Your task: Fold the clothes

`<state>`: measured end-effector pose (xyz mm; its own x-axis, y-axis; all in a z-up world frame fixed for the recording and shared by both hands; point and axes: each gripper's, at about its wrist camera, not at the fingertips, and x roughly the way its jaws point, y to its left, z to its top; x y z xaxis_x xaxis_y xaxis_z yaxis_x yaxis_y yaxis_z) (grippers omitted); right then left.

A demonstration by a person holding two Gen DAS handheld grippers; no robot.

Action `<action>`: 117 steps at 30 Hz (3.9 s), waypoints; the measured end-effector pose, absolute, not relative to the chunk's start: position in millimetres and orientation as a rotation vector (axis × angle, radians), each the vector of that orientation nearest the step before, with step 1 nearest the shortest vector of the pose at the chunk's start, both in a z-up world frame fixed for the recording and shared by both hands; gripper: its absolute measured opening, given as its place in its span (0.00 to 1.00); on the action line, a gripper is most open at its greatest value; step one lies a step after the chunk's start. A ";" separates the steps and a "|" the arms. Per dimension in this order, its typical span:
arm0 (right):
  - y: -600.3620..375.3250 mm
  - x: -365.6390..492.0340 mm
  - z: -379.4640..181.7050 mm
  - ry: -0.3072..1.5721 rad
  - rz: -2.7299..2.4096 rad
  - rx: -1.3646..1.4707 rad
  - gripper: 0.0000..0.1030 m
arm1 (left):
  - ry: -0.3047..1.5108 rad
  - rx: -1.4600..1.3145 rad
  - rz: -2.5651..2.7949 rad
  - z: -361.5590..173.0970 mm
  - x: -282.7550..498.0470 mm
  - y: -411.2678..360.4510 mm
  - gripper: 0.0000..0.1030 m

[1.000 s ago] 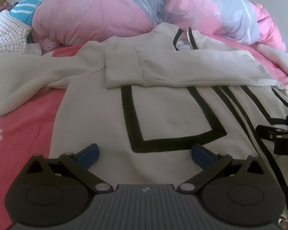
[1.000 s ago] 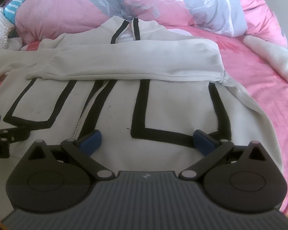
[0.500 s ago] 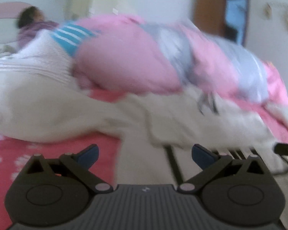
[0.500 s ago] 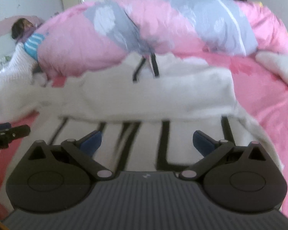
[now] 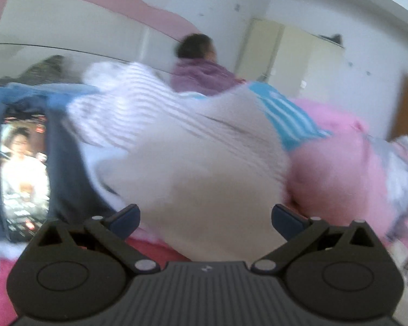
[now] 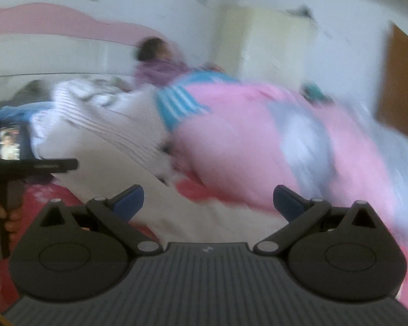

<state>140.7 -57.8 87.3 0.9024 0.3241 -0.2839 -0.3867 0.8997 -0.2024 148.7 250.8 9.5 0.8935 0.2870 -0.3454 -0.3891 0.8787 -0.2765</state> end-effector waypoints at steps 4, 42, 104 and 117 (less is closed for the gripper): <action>4.5 164.0 104.2 0.189 0.543 -0.320 0.99 | 0.292 -0.327 0.409 -0.7 154.3 274.5 0.99; 263.5 284.3 66.6 0.347 1.057 -0.800 0.04 | 0.345 -0.309 0.358 -15.2 166.5 307.5 0.73; -159.1 137.9 -73.7 0.905 0.542 1.039 0.62 | 0.253 0.426 -0.454 -68.5 81.1 53.1 0.11; -146.9 162.1 -50.0 0.802 0.529 0.900 0.05 | 0.227 0.435 -0.415 -63.8 79.6 47.2 0.35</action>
<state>162.1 -146.9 -50.0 0.6013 0.7009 -0.3837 -0.0774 0.5291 0.8450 79.6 47.2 -63.8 0.8917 -0.3395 -0.2992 0.4350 0.8254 0.3598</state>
